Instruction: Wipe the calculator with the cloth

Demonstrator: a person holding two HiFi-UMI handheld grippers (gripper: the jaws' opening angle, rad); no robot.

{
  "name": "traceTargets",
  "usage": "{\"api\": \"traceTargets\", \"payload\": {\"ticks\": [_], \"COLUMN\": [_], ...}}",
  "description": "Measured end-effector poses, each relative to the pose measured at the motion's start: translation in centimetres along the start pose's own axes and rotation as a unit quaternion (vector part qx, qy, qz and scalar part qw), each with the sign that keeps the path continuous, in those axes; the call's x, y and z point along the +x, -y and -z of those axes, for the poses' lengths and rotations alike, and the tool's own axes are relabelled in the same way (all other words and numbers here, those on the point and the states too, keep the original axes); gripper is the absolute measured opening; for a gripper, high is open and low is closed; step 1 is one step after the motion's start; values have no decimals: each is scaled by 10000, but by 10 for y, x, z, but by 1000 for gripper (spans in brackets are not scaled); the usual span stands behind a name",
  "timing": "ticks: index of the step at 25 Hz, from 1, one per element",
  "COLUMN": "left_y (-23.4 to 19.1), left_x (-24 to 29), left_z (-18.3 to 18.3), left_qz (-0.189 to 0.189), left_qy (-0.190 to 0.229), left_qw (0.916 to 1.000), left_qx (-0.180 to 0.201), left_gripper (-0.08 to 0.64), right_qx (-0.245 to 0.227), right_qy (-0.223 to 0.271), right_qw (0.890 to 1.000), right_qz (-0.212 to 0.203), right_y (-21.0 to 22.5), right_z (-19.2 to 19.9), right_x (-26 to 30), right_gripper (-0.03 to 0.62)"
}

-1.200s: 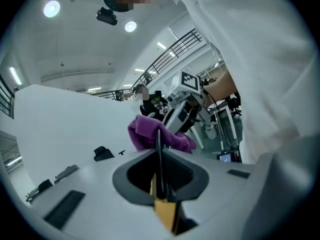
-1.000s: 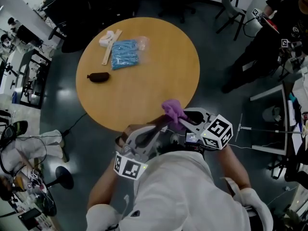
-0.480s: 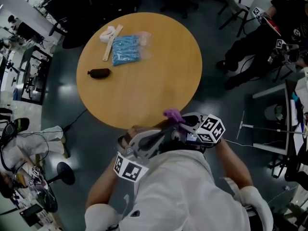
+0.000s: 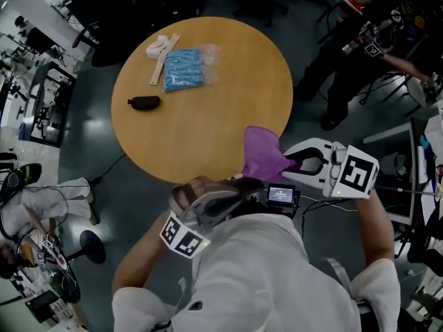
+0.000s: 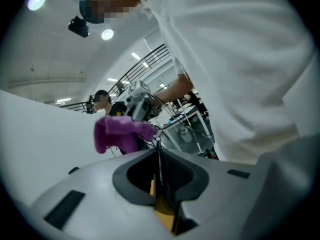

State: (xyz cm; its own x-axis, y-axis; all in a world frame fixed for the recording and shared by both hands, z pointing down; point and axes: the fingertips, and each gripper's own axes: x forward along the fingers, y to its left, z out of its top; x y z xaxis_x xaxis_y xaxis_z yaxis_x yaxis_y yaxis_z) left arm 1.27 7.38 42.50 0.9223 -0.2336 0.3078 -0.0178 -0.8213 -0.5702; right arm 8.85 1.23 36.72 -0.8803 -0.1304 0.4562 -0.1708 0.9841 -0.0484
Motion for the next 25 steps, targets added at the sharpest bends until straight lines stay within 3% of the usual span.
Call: {"api": "traceTargets", "payload": {"ticks": [3, 6, 17, 25], "left_y": [2, -2, 8, 17], "left_x": [2, 4, -3, -6], "left_z": [-12, -25, -62, -76], "left_qz": [258, 327, 414, 511], "left_qy": [135, 301, 573, 721], "left_qw": [9990, 9979, 9865, 9838], "left_qx": [344, 478, 1478, 1562], "left_gripper": [43, 43, 43, 43], "right_qx": [-313, -216, 113, 415], "right_qy": [-314, -653, -1285, -1418], "right_qw": [9966, 9895, 9745, 9600], "right_qz": [-691, -1270, -1834, -2379], "right_y": [-29, -51, -48, -48], "right_z": [-34, -22, 14, 28], "right_x": [7, 25, 48, 52], "right_gripper": [86, 86, 86, 86]}}
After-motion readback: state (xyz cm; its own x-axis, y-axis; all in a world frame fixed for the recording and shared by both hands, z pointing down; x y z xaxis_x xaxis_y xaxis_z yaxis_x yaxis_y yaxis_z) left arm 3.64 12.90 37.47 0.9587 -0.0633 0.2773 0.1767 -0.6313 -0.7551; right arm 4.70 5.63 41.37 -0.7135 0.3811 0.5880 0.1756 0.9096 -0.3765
